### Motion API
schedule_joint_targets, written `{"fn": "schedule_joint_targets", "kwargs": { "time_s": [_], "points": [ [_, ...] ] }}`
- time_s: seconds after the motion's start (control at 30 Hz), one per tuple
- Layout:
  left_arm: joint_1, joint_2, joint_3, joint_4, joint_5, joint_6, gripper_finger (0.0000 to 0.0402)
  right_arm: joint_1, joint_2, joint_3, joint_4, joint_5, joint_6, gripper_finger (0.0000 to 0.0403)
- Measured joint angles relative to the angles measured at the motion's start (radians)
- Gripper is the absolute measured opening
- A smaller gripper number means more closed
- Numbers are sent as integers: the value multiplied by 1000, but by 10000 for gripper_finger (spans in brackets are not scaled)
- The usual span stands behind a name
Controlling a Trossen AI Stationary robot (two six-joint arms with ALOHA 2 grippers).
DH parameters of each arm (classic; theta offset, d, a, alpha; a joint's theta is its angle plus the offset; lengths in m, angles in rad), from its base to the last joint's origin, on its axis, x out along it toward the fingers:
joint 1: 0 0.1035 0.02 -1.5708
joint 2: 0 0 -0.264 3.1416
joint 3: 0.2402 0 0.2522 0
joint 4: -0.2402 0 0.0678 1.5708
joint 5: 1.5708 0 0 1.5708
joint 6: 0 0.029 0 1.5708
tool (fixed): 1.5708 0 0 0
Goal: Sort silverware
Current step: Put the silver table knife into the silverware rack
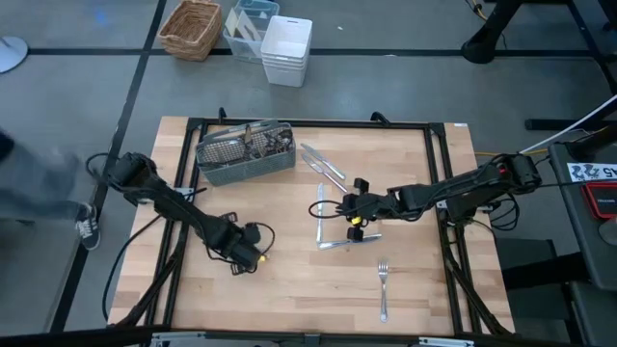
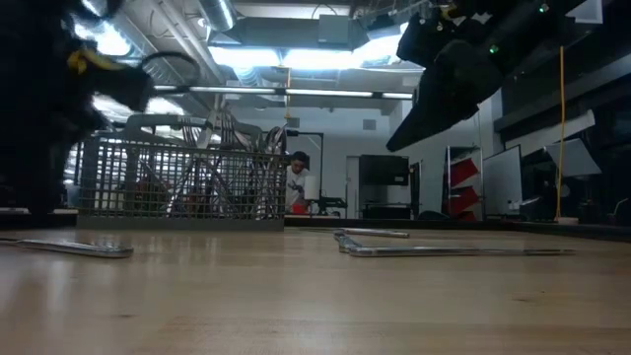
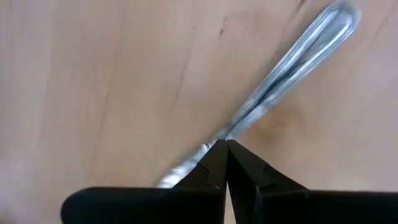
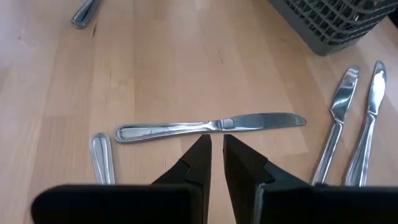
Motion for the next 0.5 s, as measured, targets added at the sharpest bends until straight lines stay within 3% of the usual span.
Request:
{"fn": "schedule_joint_targets", "kwargs": {
  "time_s": [0.27, 0.5],
  "points": [
    [-3, -186, 2, -28, 30, -622, 1, -1, 6, 0, 6, -8, -2, 46],
    [-10, -168, -41, -13, 138, -827, 7, -1, 6, 0, 1, -8, -9, 46]
  ]
}}
